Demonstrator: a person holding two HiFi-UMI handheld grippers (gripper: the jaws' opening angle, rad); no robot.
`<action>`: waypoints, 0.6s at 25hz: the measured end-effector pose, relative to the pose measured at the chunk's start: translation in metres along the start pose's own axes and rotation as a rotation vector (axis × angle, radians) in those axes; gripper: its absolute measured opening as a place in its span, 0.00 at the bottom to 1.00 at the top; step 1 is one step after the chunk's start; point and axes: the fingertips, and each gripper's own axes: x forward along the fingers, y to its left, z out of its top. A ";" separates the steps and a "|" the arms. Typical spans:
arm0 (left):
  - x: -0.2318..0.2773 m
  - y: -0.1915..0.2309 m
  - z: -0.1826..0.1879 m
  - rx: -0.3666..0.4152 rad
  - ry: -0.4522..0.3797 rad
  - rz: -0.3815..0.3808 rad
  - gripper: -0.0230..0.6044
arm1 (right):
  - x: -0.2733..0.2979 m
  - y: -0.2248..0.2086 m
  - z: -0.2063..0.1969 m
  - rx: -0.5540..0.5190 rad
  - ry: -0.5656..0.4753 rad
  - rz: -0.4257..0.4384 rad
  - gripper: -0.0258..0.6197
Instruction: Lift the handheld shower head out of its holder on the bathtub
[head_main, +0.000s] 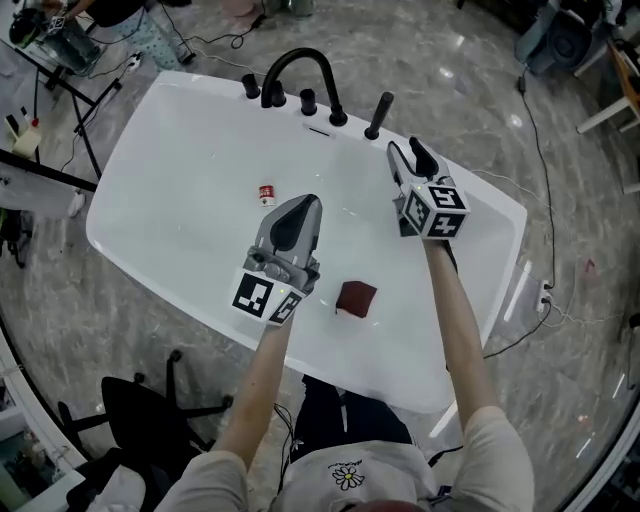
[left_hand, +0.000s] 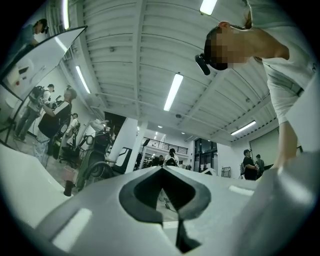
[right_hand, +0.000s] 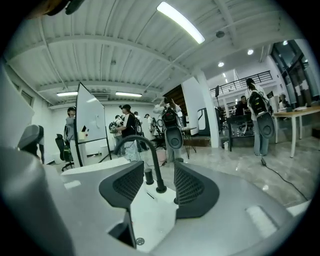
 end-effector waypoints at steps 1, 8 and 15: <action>0.006 0.003 -0.007 -0.003 -0.005 -0.005 0.04 | 0.016 -0.010 -0.011 0.002 0.019 -0.008 0.36; 0.014 0.026 -0.052 0.009 0.013 -0.024 0.04 | 0.114 -0.052 -0.080 -0.009 0.126 -0.056 0.50; 0.015 0.053 -0.108 -0.004 0.057 -0.001 0.04 | 0.164 -0.062 -0.110 -0.101 0.113 -0.092 0.51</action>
